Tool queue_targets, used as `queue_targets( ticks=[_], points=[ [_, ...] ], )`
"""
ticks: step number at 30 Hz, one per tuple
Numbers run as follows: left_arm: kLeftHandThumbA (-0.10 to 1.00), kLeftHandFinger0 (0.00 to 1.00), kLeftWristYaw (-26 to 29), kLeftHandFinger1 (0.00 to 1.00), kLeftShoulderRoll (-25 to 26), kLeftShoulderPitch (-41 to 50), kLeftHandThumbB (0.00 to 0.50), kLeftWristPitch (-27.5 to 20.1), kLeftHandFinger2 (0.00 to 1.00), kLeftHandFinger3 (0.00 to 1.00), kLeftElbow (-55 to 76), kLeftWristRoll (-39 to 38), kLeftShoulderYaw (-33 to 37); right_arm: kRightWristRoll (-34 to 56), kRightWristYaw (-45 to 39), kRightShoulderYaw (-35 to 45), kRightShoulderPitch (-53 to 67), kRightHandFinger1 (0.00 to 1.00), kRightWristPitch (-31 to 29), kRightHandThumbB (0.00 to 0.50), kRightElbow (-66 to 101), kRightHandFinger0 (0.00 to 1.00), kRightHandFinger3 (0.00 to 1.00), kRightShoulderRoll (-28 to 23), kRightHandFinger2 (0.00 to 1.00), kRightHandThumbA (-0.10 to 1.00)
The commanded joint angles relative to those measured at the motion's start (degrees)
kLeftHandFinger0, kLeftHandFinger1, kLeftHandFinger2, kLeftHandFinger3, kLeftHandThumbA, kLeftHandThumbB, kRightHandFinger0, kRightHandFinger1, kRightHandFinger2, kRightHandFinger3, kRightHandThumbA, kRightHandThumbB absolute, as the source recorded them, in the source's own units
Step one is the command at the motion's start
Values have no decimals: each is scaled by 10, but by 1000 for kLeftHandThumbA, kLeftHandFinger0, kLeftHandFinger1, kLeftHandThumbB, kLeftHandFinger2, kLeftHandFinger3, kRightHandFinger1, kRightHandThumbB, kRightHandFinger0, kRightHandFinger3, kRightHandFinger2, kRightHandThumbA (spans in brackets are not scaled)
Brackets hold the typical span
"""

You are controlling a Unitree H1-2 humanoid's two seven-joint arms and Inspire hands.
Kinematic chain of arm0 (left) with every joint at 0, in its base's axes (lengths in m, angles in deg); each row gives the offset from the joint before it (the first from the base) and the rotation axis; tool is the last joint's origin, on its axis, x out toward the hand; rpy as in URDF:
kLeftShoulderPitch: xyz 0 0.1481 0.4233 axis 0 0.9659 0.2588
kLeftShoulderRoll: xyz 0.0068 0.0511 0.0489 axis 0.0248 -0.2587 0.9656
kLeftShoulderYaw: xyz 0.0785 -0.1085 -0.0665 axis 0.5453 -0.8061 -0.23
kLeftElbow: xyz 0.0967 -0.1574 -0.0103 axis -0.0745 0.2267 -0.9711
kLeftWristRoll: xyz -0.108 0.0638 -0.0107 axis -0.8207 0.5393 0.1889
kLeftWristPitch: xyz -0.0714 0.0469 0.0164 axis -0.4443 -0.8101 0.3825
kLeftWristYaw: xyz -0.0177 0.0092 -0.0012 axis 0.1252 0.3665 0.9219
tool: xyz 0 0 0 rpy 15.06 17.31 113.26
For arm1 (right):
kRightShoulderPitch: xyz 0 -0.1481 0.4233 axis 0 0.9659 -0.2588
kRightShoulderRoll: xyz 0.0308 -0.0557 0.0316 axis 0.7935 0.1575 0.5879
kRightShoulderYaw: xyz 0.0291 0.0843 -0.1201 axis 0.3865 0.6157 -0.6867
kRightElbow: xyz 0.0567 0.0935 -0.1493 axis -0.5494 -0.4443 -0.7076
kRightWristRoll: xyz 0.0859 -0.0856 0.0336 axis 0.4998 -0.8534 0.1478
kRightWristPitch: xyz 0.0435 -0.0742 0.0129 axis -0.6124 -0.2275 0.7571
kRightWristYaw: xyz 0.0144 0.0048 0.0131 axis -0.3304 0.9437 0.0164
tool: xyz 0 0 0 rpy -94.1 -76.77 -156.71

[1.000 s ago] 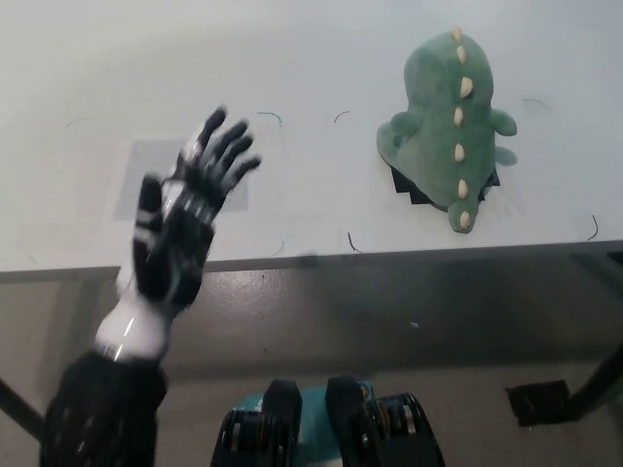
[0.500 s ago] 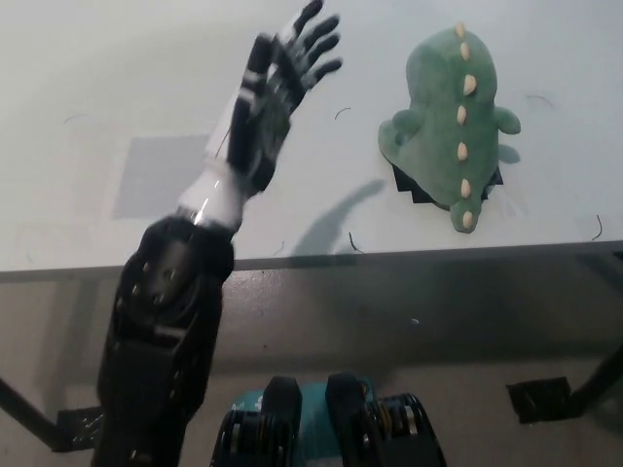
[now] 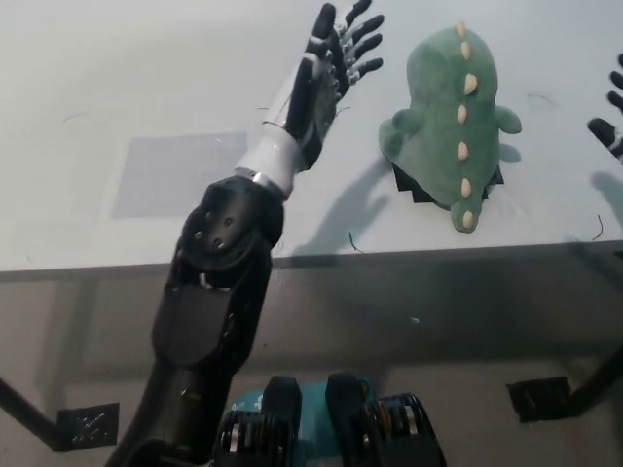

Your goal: Use both hands to pick up a dinasour on the right side and move it to the left side

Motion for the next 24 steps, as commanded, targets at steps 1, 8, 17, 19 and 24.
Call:
queue_targets(
  ticks=[1,8,17,19,24],
  points=[
    [1000,1000,28,1000,-4,-55,489,-48,1000,1000,-48,12,-14,-14,-21,-9,-56,1000,-11,358,-40,1000,1000,-16,1000,1000],
    [1000,1000,17,1000,8,-113,432,-80,1000,1000,-174,23,-8,-16,-34,-20,-114,1000,3,357,-129,1000,1000,-15,1000,1000],
    [1000,1000,28,1000,1,-141,387,-92,1000,1000,-252,29,-12,5,-42,-8,-130,1000,24,333,-139,1000,1000,-8,1000,1000],
    [1000,993,34,1000,-2,-147,392,-90,1000,1000,-264,30,-13,-1,-36,-9,-138,1000,26,353,-145,1000,1000,-6,1000,1000],
    [1000,929,40,1000,-8,-169,426,-82,1000,1000,-296,28,-17,-10,-28,-12,-167,1000,44,406,-169,1000,1000,-3,1000,1000]
  ],
)
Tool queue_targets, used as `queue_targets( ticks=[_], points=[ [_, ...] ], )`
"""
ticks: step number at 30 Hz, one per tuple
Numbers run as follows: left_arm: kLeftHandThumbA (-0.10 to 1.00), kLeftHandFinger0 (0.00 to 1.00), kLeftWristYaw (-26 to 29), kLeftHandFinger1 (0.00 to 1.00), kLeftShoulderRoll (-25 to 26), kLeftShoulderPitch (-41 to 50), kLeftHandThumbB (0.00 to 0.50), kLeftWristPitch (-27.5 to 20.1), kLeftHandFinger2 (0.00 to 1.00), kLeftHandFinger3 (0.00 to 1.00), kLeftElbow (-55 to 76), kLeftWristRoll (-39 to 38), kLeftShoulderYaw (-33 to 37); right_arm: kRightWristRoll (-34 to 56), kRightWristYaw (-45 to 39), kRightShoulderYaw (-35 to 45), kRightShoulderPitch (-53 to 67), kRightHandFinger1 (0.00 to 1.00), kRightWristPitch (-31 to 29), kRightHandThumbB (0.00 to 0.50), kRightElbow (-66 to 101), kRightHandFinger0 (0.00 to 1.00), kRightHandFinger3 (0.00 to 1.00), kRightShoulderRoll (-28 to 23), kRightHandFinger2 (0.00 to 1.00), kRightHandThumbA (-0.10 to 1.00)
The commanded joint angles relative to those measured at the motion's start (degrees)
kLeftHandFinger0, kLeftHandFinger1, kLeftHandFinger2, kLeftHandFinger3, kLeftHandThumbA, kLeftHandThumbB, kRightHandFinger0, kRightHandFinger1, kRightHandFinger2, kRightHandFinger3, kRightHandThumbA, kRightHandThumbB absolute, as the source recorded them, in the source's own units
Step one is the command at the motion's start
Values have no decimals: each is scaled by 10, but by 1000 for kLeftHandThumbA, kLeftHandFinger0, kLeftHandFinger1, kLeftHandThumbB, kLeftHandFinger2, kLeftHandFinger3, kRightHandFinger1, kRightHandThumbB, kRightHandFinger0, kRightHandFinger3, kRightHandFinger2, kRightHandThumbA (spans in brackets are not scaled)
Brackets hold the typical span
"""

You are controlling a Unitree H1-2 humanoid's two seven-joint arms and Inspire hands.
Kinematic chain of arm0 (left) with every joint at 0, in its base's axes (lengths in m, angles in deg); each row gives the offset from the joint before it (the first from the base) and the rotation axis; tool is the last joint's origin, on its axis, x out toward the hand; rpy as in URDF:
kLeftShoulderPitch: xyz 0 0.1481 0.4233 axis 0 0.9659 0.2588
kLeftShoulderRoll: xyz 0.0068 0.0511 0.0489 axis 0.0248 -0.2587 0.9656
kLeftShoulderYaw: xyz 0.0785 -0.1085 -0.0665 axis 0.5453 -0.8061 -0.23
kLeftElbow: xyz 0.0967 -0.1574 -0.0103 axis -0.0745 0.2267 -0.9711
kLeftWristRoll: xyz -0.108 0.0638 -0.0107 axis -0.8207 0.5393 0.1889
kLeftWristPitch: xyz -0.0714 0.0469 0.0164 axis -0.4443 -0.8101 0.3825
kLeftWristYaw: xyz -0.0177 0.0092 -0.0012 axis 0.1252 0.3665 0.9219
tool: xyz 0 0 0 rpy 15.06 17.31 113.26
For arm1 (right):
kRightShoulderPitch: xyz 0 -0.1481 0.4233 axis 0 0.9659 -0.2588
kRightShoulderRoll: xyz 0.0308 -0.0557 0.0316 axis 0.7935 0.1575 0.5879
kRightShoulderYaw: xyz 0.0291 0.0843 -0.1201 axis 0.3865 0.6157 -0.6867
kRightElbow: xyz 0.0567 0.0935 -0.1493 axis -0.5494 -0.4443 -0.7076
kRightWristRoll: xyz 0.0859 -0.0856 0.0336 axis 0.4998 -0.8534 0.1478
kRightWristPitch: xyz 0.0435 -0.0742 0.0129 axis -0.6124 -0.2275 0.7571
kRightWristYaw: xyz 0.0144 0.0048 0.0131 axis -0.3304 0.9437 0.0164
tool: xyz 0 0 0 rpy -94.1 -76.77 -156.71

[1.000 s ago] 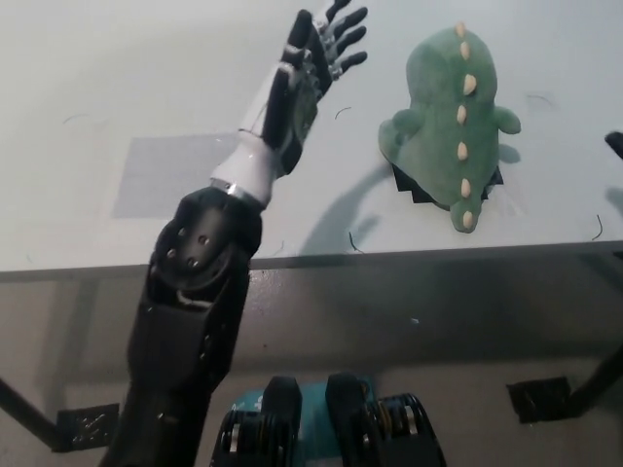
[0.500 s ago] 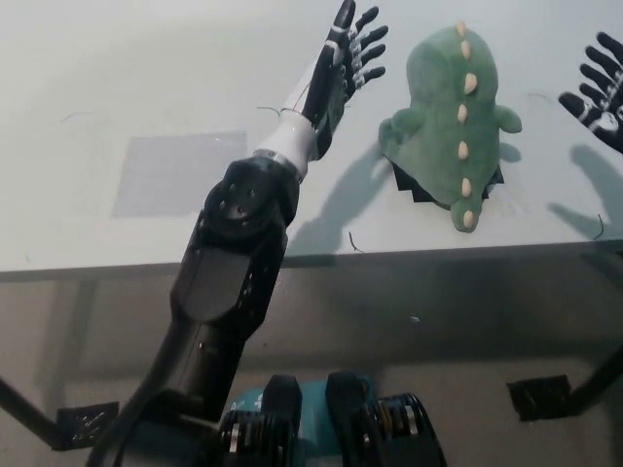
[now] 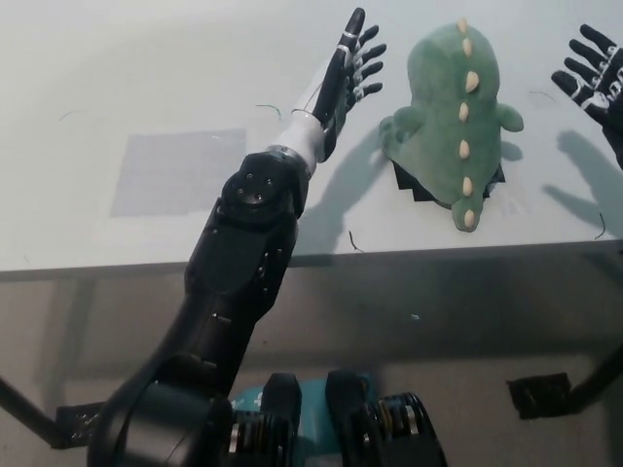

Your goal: Use both hands to pick up a dinasour on the right side and move it to the left side

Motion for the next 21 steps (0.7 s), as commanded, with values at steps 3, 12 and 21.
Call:
queue_targets(
  ticks=[3,12,21],
  points=[
    [1000,912,7,1000,-10,-57,433,-17,1000,1000,-10,2,-3,-6,3,6,-66,1000,21,422,-21,1000,1000,-5,1000,1000],
    [1000,956,25,1000,-1,-116,422,-5,1000,1000,-108,14,-3,-42,-1,-13,-124,1000,-10,401,-162,1000,1000,-10,1000,1000],
    [1000,1000,22,1000,-3,-107,489,-10,1000,1000,-160,13,-2,-56,-3,-11,-85,1000,-45,313,-195,1000,1000,-1,1000,1000]
  ],
)
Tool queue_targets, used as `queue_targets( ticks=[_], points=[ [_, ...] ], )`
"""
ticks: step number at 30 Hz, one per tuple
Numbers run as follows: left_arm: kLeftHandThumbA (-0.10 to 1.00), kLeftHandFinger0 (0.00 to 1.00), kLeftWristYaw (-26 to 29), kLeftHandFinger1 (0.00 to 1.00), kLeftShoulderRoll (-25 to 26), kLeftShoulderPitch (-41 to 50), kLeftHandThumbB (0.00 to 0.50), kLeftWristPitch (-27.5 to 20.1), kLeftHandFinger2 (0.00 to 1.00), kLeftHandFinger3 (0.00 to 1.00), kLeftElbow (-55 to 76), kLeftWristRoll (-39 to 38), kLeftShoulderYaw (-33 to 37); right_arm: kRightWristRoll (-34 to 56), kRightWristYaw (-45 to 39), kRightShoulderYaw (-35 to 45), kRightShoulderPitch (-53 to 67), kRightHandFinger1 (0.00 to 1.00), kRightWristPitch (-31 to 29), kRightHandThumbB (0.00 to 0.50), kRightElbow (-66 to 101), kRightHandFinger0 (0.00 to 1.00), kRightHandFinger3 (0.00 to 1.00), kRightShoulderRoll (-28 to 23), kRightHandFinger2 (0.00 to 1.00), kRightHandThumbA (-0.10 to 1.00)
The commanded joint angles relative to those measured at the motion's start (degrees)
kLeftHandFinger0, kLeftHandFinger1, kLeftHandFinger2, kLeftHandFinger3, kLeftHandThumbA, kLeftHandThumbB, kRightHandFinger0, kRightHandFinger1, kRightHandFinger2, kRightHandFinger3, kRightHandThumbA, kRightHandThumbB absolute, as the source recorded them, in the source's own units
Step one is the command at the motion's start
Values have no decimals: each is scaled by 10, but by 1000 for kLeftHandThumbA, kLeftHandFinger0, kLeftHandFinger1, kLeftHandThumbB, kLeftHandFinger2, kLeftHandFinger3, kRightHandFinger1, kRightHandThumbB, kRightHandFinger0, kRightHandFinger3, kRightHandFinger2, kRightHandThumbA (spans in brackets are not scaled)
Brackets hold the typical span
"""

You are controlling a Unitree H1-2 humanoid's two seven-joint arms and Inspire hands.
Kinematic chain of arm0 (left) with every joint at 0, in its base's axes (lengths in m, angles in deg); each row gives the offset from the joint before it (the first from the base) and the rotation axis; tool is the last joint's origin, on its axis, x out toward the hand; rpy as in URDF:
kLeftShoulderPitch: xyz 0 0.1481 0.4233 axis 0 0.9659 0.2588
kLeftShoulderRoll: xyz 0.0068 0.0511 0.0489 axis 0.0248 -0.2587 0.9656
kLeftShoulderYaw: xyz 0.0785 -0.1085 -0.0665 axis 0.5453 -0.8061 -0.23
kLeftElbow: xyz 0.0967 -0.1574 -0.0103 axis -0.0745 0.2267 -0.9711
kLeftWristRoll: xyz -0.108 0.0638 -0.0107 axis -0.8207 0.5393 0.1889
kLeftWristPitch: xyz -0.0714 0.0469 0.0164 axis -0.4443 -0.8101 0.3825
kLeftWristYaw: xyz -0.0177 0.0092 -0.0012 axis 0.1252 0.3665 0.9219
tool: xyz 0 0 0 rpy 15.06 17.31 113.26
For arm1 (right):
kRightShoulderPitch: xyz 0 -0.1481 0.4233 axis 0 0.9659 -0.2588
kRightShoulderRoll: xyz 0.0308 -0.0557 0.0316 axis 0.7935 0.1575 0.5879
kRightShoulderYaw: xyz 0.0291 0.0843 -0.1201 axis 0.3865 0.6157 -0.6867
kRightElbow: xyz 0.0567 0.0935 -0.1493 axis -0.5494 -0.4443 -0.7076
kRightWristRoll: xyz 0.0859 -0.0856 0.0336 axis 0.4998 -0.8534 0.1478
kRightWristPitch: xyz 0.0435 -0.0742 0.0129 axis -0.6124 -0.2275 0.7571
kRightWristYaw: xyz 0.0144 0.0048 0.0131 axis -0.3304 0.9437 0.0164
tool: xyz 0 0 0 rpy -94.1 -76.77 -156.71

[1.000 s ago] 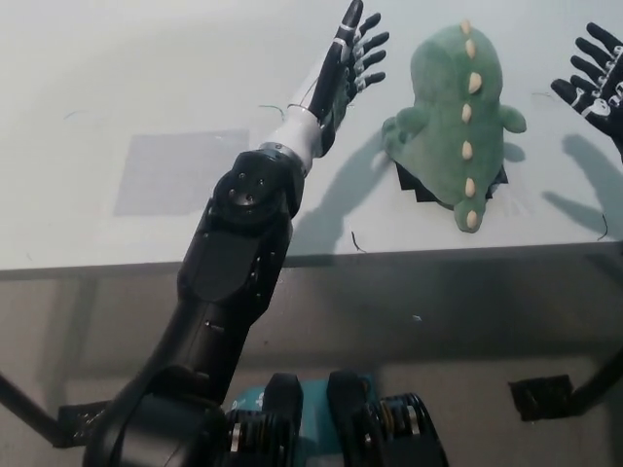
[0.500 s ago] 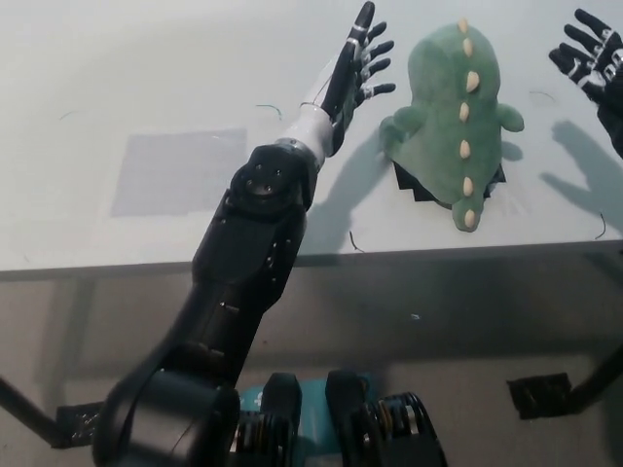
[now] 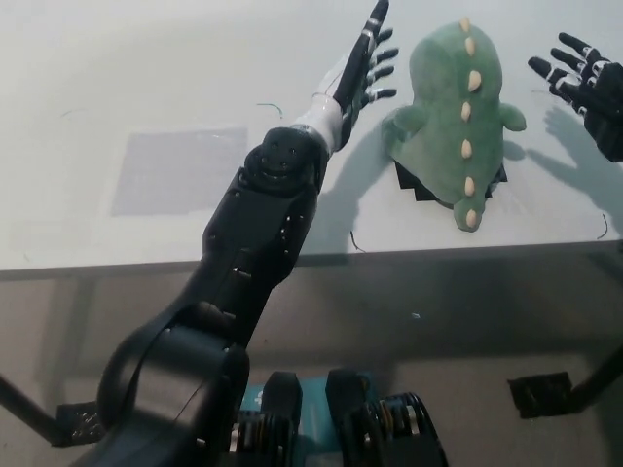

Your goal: Use both hands to pick up a dinasour on the right side and move it to the left side

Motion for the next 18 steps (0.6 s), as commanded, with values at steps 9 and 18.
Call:
queue_targets(
  ticks=[9,18],
  points=[
    [1000,1000,13,1000,1,6,471,-31,1000,1000,-30,20,8,-17,1,10,45,1000,-54,350,-2,1000,1000,4,1000,1000],
    [1000,1000,6,1000,-8,33,500,-28,1000,1000,-27,13,0,-10,-3,16,67,1000,-60,327,9,1000,1000,14,1000,1000]
  ],
)
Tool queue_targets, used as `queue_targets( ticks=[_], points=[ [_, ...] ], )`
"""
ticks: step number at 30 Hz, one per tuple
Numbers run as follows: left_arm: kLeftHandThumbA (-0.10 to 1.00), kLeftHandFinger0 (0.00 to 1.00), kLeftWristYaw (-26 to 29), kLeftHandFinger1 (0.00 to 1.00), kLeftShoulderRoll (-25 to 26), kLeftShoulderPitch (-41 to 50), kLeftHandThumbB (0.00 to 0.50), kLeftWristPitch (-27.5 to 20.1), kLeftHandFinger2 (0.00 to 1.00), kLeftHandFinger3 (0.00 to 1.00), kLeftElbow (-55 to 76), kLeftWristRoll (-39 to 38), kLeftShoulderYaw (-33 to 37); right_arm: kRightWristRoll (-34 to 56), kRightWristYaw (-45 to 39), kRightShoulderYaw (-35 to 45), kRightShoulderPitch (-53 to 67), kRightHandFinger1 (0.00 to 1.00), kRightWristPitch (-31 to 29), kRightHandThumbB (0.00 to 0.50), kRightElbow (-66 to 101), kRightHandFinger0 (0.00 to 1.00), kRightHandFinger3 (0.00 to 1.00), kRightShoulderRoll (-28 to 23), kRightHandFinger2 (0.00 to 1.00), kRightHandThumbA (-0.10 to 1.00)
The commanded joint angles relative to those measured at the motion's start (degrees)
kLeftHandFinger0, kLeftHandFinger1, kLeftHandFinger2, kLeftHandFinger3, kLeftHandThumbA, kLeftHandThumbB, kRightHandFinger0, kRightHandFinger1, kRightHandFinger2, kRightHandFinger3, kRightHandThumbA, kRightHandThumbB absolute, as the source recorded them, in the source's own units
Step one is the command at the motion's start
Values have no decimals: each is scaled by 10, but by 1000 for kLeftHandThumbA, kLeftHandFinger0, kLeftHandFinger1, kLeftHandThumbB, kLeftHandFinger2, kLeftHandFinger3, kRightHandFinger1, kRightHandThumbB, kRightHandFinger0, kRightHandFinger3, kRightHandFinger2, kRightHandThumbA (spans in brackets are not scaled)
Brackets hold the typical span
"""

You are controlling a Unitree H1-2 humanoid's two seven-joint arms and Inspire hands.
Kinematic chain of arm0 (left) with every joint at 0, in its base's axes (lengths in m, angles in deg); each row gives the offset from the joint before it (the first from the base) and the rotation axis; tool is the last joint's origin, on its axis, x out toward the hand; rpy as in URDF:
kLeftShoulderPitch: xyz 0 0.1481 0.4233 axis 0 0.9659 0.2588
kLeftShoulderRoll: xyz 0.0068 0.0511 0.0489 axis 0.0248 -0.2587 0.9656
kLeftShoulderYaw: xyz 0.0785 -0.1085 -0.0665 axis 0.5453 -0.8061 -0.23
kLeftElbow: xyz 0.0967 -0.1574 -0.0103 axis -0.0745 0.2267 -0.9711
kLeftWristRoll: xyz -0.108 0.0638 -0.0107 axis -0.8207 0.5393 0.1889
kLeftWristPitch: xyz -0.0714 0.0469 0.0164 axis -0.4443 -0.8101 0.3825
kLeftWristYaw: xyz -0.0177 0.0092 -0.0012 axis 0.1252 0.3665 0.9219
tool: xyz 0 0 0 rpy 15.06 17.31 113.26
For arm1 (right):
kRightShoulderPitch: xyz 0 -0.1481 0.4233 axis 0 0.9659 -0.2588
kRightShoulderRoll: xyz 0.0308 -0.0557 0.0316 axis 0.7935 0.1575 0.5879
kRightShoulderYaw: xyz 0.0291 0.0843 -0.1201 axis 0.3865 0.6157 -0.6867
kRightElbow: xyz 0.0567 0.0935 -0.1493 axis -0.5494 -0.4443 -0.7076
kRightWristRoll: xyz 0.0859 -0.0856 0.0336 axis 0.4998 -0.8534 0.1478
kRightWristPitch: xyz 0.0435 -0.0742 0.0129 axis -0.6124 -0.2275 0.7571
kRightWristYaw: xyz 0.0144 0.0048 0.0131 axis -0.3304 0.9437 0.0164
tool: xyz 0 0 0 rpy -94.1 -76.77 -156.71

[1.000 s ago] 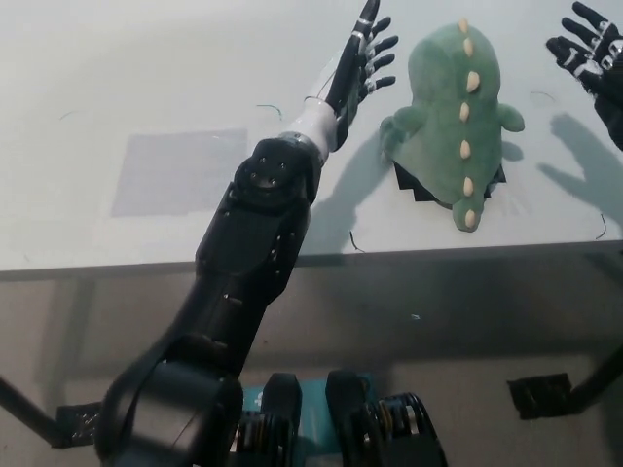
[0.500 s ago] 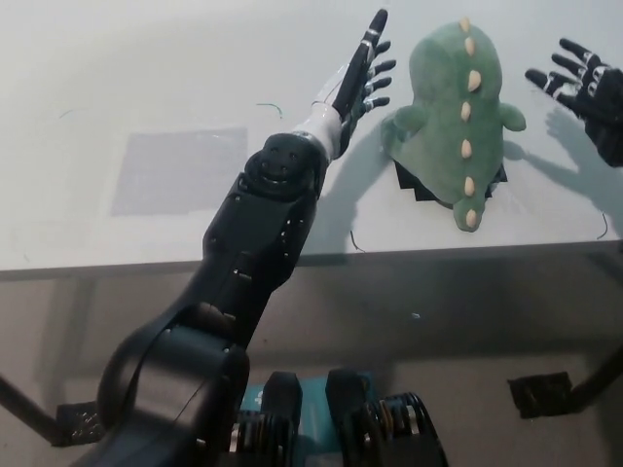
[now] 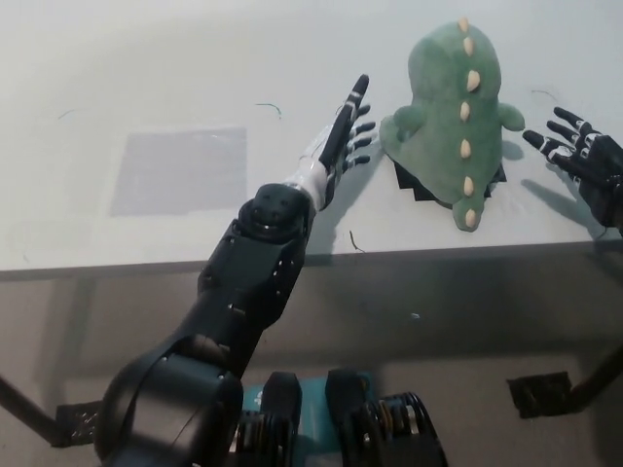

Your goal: Use both hands to pick up a dinasour on the right side and move it to the left side

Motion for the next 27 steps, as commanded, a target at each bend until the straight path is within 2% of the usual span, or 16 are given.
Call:
queue_targets(
  ticks=[1,3,7,14,15,16,18,19,20,23,26,27],
  points=[
    [1000,1000,4,1000,-9,-27,500,-23,1000,1000,3,-1,-4,1,-2,13,-13,1000,-33,338,12,1000,1000,-3,1000,1000],
    [1000,1000,5,1000,-11,-26,500,-25,1000,1000,2,0,-4,0,-3,14,-12,1000,-34,330,13,1000,1000,-2,1000,1000],
    [1000,984,5,1000,-20,-20,500,-16,1000,1000,4,-1,-5,1,-3,15,-5,1000,-25,351,28,1000,1000,3,1000,1000],
    [1000,1000,4,1000,-28,-37,500,-29,1000,1000,-17,-4,-9,-5,-6,13,-18,1000,-29,355,19,1000,1000,-3,1000,1000],
    [1000,1000,7,1000,-30,-43,500,-31,1000,1000,-22,-7,-13,-7,-7,11,-23,1000,-30,389,14,1000,1000,-3,1000,1000],
    [1000,1000,6,1000,-31,-45,500,-36,1000,1000,-25,-7,-14,-10,-5,9,-24,1000,-28,398,18,1000,1000,-3,1000,1000],
    [1000,1000,11,1000,-34,-49,500,-35,1000,1000,-30,-8,-18,-11,-7,6,-26,1000,-25,402,21,1000,1000,-2,1000,1000],
    [1000,1000,14,1000,-36,-51,500,-36,1000,1000,-32,-8,-19,-13,-6,6,-27,1000,-25,382,19,1000,1000,2,1000,1000],
    [1000,1000,17,1000,-38,-48,500,-35,1000,1000,-30,-7,-19,-16,-3,3,-26,1000,-23,408,24,1000,1000,7,1000,1000],
    [1000,1000,22,1000,-48,-54,489,-30,1000,1000,-40,-14,-30,-17,2,1,-31,1000,-25,428,24,1000,1000,22,1000,1000],
    [1000,1000,36,1000,-58,-59,434,-27,1000,1000,-42,-13,-35,-20,12,-1,-34,1000,-20,383,39,1000,1000,43,1000,1000],
    [1000,1000,41,1000,-62,-60,457,-27,1000,1000,-42,-10,-35,-19,13,-1,-35,1000,-20,346,45,1000,1000,50,1000,1000]
  ],
)
